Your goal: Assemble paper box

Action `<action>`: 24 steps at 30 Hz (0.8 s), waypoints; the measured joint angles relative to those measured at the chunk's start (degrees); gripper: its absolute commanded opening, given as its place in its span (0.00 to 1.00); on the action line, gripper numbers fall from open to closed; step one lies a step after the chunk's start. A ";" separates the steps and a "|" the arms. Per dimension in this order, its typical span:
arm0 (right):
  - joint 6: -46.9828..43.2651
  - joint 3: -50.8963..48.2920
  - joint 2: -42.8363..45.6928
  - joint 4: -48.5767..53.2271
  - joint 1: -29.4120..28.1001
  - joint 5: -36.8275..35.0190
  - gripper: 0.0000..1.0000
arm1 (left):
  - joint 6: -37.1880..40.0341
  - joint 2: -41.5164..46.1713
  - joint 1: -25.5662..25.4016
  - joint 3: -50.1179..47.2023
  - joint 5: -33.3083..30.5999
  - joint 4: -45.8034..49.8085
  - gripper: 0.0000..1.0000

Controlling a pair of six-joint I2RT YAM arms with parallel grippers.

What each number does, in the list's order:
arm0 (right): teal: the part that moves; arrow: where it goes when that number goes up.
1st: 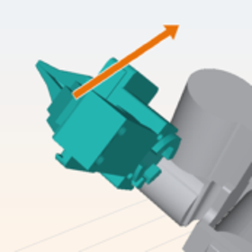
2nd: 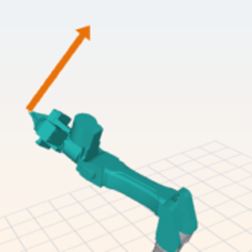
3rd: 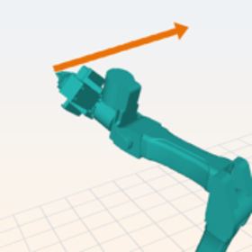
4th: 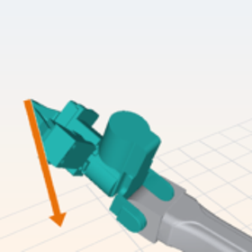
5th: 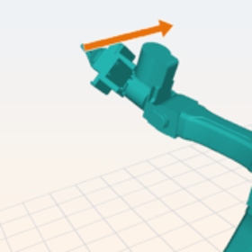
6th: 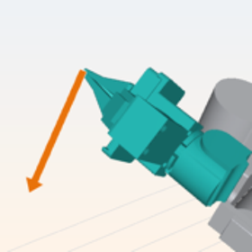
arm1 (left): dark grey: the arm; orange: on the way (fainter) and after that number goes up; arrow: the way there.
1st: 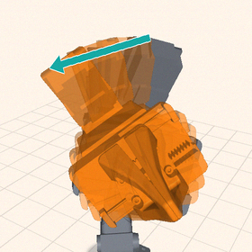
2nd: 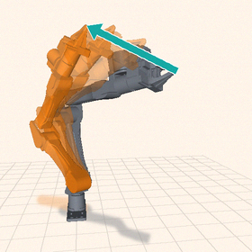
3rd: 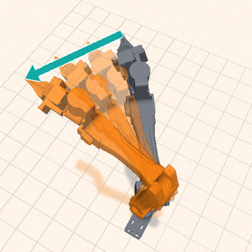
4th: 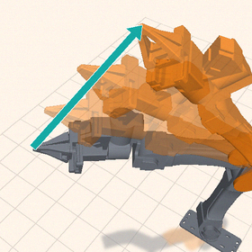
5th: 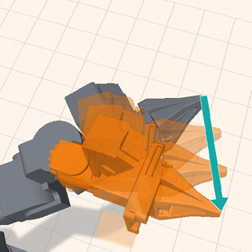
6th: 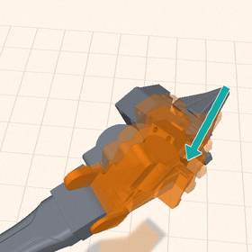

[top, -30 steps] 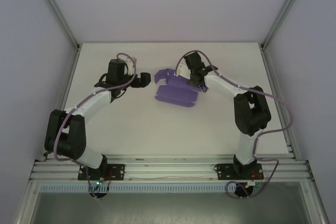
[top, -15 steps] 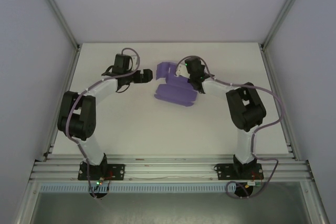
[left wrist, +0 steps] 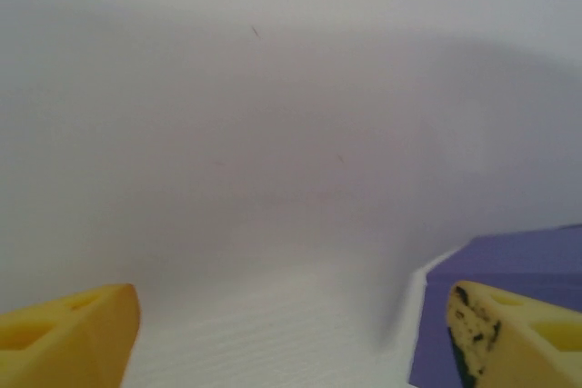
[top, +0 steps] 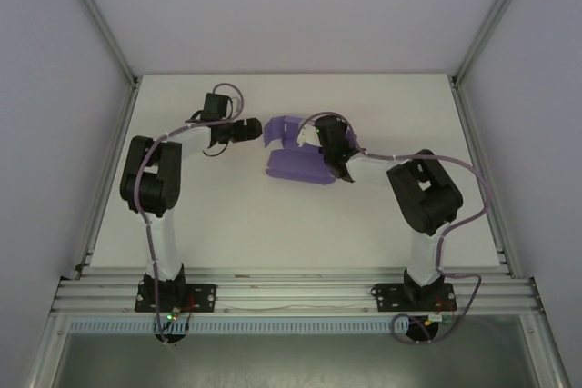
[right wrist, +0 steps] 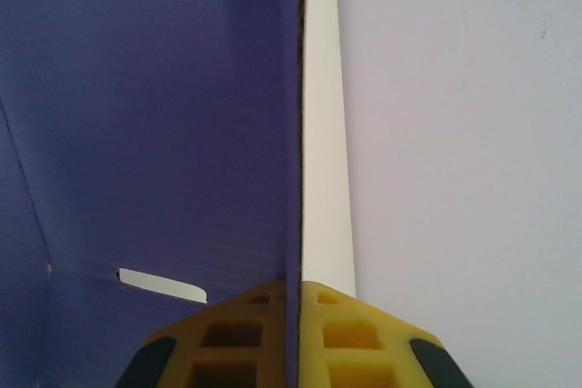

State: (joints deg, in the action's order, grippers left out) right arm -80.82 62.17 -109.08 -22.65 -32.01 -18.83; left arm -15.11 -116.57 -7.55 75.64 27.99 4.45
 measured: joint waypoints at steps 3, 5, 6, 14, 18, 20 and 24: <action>0.17 -0.09 0.02 0.00 0.00 -0.02 0.00 | 0.46 -0.22 -1.73 -2.08 4.11 -3.19 0.80; 0.17 -0.15 0.09 0.02 0.00 -0.04 0.00 | 1.01 0.37 -3.26 -3.89 6.34 -5.77 0.78; 0.17 -0.15 0.09 0.00 -0.02 -0.09 0.00 | 1.46 0.52 -3.98 -4.20 6.99 -6.45 0.75; 0.83 -0.20 0.09 0.07 -0.22 -0.68 0.00 | 5.35 -0.59 -8.63 -2.08 7.52 -7.78 0.62; 0.35 -0.94 0.07 -1.27 -0.22 -1.36 0.00 | 5.81 -0.68 -9.35 -2.58 6.43 -9.86 0.62; -0.55 -1.84 0.07 -2.84 -0.28 -1.86 0.00 | 5.77 -0.68 -9.33 -4.09 5.84 -12.61 0.62; -2.91 -3.30 0.07 -5.51 -1.20 -3.67 0.00 | 5.75 -0.68 -9.35 -7.56 5.22 -17.97 0.63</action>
State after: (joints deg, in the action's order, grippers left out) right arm -83.72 58.87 -109.01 -28.16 -33.21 -22.50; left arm -9.37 -117.25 -16.91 68.07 33.21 -13.52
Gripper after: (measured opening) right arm 0.055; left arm 0.628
